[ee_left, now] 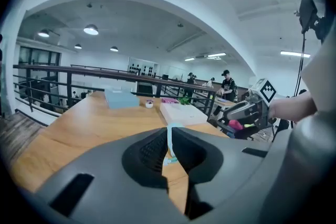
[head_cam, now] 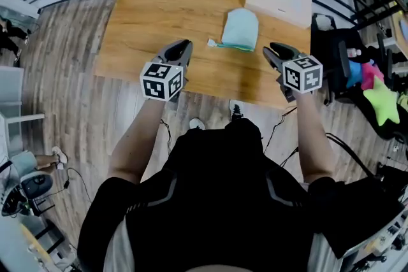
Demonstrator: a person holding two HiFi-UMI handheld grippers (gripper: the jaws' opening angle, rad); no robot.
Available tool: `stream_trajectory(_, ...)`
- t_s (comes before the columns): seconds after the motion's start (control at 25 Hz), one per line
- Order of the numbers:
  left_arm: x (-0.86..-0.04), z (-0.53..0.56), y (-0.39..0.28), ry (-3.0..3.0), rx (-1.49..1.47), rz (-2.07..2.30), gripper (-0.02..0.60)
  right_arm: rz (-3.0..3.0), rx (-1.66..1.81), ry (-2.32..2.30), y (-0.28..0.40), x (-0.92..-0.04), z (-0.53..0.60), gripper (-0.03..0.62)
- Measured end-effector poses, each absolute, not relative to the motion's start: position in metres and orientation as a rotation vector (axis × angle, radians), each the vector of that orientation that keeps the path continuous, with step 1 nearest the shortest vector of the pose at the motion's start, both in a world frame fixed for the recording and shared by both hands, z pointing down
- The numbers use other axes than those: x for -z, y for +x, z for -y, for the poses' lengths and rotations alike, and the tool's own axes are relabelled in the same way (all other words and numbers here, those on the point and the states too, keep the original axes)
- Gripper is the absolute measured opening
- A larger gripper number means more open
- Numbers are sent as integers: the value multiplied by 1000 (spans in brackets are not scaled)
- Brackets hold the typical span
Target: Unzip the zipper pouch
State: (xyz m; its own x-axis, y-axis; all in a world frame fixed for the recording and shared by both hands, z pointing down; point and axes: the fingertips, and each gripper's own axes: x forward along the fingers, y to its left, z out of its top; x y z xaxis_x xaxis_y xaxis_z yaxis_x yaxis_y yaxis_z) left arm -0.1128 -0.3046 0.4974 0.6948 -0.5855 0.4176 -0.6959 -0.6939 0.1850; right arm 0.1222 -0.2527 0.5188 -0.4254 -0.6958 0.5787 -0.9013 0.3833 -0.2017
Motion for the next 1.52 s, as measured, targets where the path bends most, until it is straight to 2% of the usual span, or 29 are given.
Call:
stream_trajectory(0.4, -381, 291, -150, 2764, -205, 1037, 34, 2365, -401, 1647, 106, -367, 211, 121)
stream_trajectory(0.64, -323, 274, -152, 2818, -111, 1085, 32, 2438, -288, 1752, 108, -308, 195, 98)
stream_trajectory(0.76, -302, 265, -145, 2808, -69, 1104, 31, 2475, -268, 1766, 115, -291, 191, 63)
stream_trajectory(0.84, -291, 260, -139, 2782, -37, 1098, 31, 2495, -242, 1748, 118, -280, 188, 14)
stream_trajectory(1.52, -266, 254, -109, 2748, -67, 1378, 29, 2491, -96, 1680, 145, -254, 198, 8)
